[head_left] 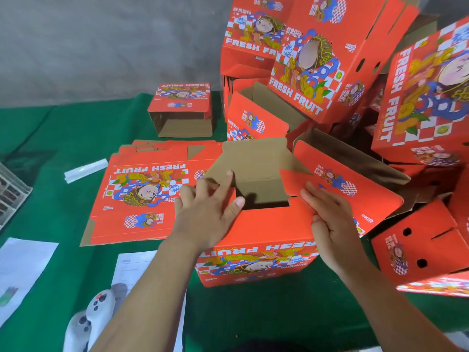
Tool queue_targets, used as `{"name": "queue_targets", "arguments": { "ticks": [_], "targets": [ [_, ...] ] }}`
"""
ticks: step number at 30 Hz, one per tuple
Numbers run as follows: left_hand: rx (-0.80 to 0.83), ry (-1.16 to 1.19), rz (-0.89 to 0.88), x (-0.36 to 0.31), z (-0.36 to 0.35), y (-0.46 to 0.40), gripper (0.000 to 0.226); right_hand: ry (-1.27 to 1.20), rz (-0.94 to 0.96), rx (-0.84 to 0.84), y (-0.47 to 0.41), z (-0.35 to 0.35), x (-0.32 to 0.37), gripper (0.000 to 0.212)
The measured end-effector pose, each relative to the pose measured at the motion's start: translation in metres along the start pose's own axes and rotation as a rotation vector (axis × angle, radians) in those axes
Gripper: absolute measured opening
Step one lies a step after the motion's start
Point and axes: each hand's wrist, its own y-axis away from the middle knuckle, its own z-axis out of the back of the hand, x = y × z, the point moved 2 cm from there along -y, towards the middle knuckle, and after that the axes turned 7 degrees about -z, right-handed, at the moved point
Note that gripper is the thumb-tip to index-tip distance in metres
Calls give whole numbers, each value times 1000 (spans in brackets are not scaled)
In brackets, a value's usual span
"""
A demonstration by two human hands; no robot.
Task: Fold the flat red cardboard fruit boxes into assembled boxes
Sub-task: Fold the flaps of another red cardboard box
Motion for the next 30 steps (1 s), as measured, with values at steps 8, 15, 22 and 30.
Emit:
{"name": "queue_targets", "arguments": {
  "ticks": [8,15,22,30],
  "targets": [
    [-246,570,171,14,-1,-19,75,33,-130,84,-13,11,8,45],
    [-118,337,76,11,-1,-14,85,253,-357,335,-56,-5,19,88],
    [101,107,154,3,-7,-29,96,600,-352,267,-54,-21,20,107],
    [-66,1183,439,23,1,-25,46,-239,-859,262,-75,-9,12,64]
  ]
}}
